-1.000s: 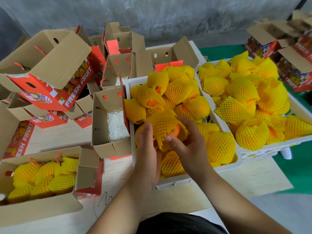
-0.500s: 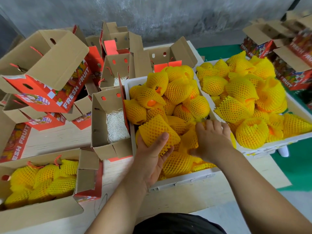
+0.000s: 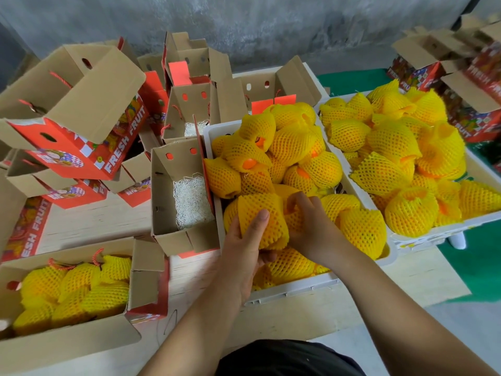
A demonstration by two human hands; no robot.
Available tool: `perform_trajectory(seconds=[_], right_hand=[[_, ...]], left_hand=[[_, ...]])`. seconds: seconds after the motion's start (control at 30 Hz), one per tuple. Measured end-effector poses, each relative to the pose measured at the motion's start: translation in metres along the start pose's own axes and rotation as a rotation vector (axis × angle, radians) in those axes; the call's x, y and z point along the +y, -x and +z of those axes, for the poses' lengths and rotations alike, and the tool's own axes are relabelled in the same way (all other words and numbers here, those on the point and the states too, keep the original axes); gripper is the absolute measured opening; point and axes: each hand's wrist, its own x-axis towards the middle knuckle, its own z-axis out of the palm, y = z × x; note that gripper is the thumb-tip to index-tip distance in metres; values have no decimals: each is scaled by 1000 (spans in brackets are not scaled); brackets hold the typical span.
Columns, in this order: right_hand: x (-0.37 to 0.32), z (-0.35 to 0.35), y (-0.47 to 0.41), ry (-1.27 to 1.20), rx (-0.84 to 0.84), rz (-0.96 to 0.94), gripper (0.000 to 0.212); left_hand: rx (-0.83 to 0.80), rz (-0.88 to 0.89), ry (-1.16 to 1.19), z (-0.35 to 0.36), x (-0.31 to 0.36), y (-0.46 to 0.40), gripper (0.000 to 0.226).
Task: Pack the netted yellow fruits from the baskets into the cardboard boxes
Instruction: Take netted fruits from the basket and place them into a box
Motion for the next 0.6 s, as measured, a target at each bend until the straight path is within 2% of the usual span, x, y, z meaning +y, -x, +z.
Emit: perform_trajectory(seconds=[0.13, 0.27, 0.3, 0.37, 0.43, 0.5, 0.6], right_hand=[[1, 2, -6, -77, 87, 36, 38], [-9, -6, -2, -219, 241, 14, 30], [-16, -8, 0, -282, 255, -8, 36], [-34, -9, 2, -413, 208, -44, 59], [-58, -1, 2, -444, 145, -60, 69], [-84, 15, 3, -483, 120, -33, 62], [-118, 52, 8, -712, 90, 61, 49]], left_hand=[[30, -88, 82, -3, 1, -2, 63], [12, -67, 134, -11, 9, 2, 64], [8, -31, 123, -15, 13, 4, 63], [6, 35, 65, -26, 20, 8, 65], [5, 85, -5, -43, 28, 12, 71], [-8, 121, -33, -65, 36, 17, 73], [-1, 177, -31, -104, 50, 26, 70]])
